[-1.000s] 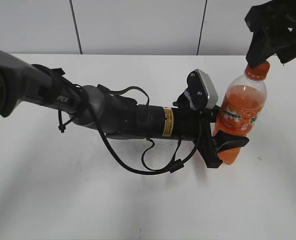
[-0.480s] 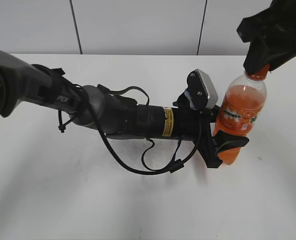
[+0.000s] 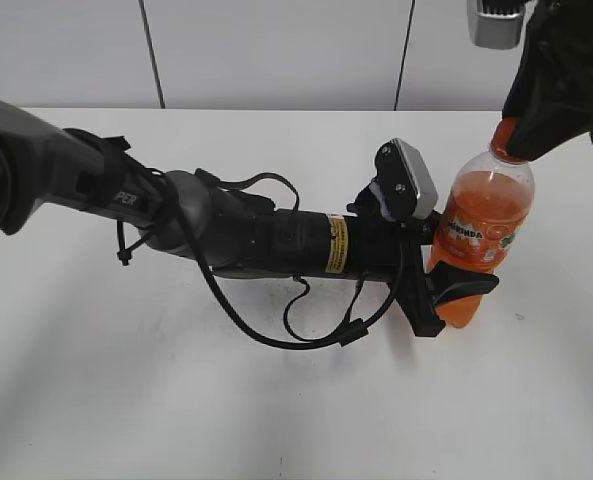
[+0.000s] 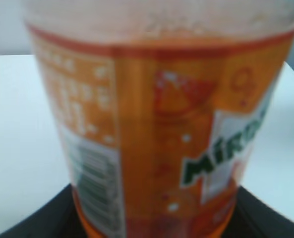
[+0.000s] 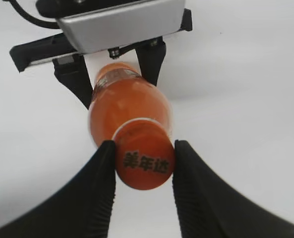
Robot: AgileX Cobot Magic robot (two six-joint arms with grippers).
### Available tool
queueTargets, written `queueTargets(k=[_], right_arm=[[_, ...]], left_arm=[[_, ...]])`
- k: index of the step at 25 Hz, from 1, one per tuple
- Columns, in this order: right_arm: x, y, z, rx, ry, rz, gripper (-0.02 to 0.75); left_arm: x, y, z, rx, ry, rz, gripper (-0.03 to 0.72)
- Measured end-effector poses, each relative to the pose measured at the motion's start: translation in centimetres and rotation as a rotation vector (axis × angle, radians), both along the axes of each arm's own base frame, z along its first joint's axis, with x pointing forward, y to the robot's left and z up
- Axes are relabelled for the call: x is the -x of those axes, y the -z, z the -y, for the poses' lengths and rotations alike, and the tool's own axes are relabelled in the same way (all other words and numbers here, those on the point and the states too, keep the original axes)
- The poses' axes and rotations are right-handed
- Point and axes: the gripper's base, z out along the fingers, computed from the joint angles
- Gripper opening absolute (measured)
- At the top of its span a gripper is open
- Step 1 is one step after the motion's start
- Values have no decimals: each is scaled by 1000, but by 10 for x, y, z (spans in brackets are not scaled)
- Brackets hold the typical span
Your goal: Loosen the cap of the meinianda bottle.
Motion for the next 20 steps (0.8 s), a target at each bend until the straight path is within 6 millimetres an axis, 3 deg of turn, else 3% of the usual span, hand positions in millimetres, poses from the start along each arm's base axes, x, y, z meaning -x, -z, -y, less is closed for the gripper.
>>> queueTargets(k=[5,10,13,15,20], right_arm=[[0,0,1,10,-11,5,274],[4,-7,3,-18,56,21,456],[15,-22,3,-90,99,38,501],[22,-32,5,-166,231,39,510],[23,-36,10,-379,895,-45,505]], left_arm=[[0,0,0,0,-1,0,403],[0,0,0,0,-2,-2,403],[0,0,0,0,-2,-2,403],[0,0,0,0,-2,-3,403],[0,0,0,0,-5,-7,403]])
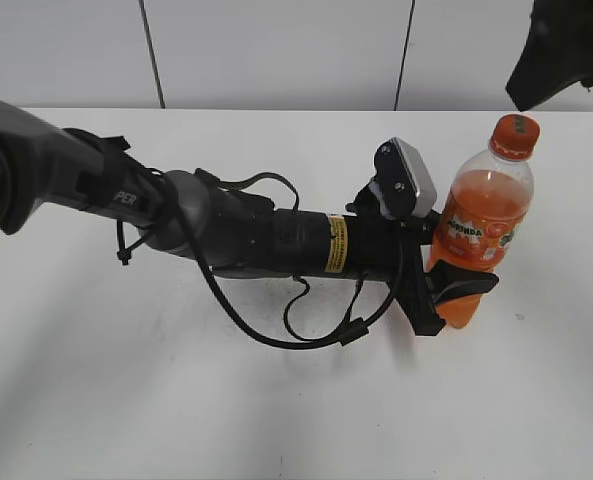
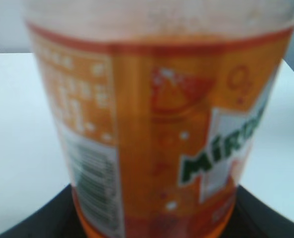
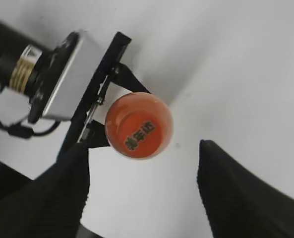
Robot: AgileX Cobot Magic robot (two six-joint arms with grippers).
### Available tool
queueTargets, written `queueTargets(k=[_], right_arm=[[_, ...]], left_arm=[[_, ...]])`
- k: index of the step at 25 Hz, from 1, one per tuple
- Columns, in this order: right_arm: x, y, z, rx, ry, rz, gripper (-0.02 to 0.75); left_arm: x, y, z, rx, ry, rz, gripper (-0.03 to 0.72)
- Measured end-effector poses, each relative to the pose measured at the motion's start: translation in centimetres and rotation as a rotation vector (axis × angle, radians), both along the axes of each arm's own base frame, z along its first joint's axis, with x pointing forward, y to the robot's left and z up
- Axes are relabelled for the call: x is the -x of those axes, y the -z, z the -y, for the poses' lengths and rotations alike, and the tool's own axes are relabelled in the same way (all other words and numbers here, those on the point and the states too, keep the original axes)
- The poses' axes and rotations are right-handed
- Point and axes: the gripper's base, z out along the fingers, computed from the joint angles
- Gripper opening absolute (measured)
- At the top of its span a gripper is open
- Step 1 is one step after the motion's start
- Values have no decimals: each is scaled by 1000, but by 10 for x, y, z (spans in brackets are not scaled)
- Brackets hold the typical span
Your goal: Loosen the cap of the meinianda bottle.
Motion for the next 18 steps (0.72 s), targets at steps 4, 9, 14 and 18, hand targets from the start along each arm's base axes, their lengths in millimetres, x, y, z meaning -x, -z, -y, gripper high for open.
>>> queueTargets(k=[4,9,14,18], right_arm=[[-9,10,-3,-37,140,-48,465],[-23,30,-8,-15,160,-101,451],[-27,36,-9,-7,163,-119,421],[-26,36,-10,-6,152,-123,274]], left_arm=[[0,0,0,1,-2,-5,403],[0,0,0,2,-6,-16,403],[-1,0,0,2,-9,-20,403],[-1,0,0,2,-11,-21,403]])
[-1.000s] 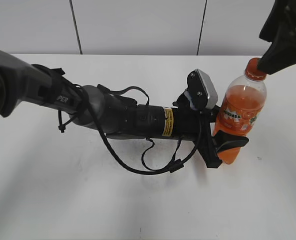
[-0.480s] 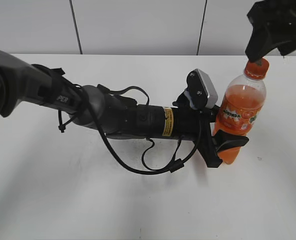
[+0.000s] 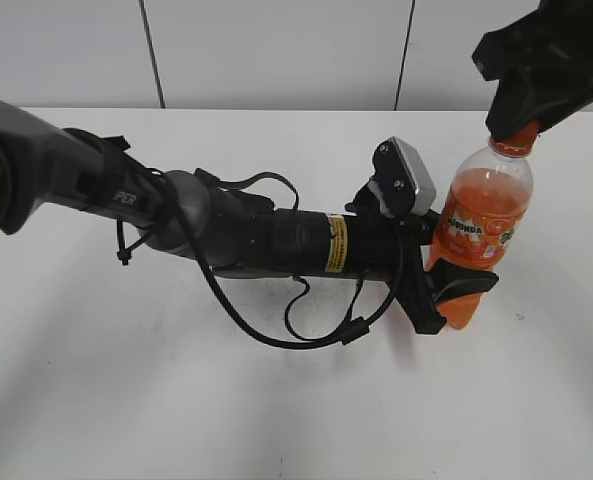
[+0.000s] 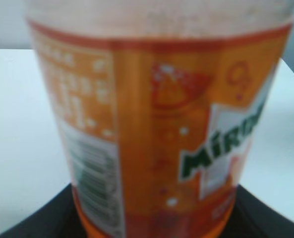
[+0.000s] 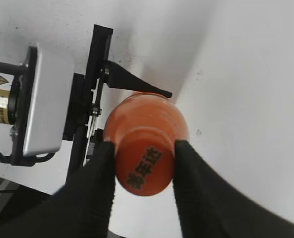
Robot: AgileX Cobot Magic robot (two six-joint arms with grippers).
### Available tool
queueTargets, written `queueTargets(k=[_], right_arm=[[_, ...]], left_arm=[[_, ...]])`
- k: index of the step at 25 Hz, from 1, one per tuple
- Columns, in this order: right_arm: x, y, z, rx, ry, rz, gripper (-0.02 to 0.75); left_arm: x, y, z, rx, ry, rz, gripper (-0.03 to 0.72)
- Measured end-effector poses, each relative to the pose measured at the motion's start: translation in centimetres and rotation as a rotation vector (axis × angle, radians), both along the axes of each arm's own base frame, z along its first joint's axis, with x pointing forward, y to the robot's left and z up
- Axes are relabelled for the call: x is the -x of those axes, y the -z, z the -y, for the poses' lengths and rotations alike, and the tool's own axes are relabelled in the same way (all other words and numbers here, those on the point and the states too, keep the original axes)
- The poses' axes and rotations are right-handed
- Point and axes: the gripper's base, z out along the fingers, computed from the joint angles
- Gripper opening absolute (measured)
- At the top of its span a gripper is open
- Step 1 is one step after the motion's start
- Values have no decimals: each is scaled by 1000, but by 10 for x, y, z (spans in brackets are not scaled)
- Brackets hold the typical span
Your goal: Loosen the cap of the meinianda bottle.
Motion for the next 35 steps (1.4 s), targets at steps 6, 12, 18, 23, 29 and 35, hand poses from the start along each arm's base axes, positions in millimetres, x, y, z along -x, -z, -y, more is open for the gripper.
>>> queueTargets(k=[6,12,18,23,29,35], right_arm=[[0,0,0,39,-118,13,260],[2,0,0,245,-760,103,260],[2,0,0,353,-1091,153,260],[3,-1,0,338,-1065,150,301],[22,-24,1,217,-907,196,487],[26,-36,8,-7,-163,134,500]], left_arm=[[0,0,0,0,0,-1,403],[0,0,0,-2,3,2,403],[0,0,0,-2,3,3,402],[0,0,0,-2,4,4,401],[0,0,0,-1,2,0,401],[0,0,0,-1,2,0,401]])
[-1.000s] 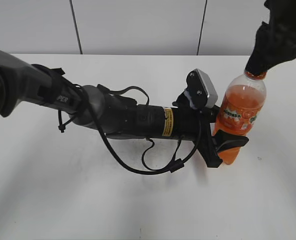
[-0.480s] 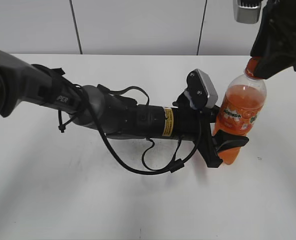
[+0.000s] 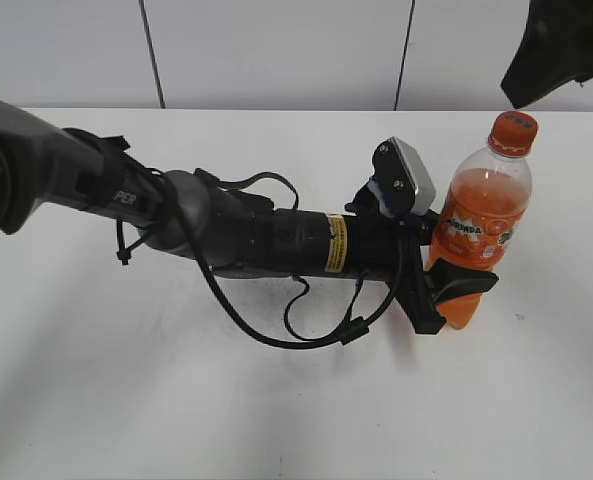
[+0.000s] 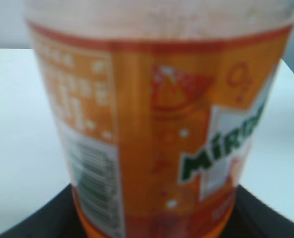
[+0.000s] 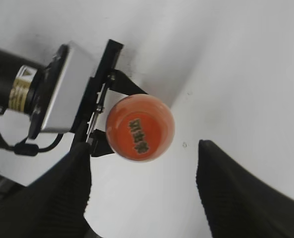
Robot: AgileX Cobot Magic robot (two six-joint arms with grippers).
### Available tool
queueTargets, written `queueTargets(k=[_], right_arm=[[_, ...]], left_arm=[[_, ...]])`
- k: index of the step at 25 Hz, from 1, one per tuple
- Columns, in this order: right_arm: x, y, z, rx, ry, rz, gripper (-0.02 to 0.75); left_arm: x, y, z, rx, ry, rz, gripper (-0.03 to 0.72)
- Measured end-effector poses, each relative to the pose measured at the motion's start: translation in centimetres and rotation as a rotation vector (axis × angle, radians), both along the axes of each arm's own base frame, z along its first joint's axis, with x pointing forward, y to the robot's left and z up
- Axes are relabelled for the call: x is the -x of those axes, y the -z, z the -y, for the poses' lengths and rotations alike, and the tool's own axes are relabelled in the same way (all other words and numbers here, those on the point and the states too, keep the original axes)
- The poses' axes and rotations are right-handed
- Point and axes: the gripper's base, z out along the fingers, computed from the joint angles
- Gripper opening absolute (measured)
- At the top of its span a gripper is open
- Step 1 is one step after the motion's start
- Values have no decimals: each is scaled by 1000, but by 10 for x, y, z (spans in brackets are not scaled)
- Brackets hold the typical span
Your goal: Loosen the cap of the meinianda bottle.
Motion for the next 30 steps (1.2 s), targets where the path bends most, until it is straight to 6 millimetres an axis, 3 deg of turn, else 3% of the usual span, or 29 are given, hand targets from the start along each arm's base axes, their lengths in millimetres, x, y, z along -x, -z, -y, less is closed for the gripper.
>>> queueTargets(k=[4,11,14,16,20,26,30], right_arm=[[-12,14,-1,-26,191,-67,468],[-28,38,-8,-4,218,-133,430],[-29,40,-9,-6,213,-138,282],[-29,40,-9,1,193,-135,268],[-27,40,-9,79,-4,-115,268],[-26,40,-9,356,-769,23,268],[-25,40,-10,394,-902,46,270]], left_arm=[[0,0,0,0,0,-1,401],[0,0,0,0,0,-1,401],[0,0,0,2,-3,-3,401],[0,0,0,1,-2,-3,401],[0,0,0,1,-1,-2,401],[0,0,0,-1,6,8,401],[1,0,0,-3,9,12,401]])
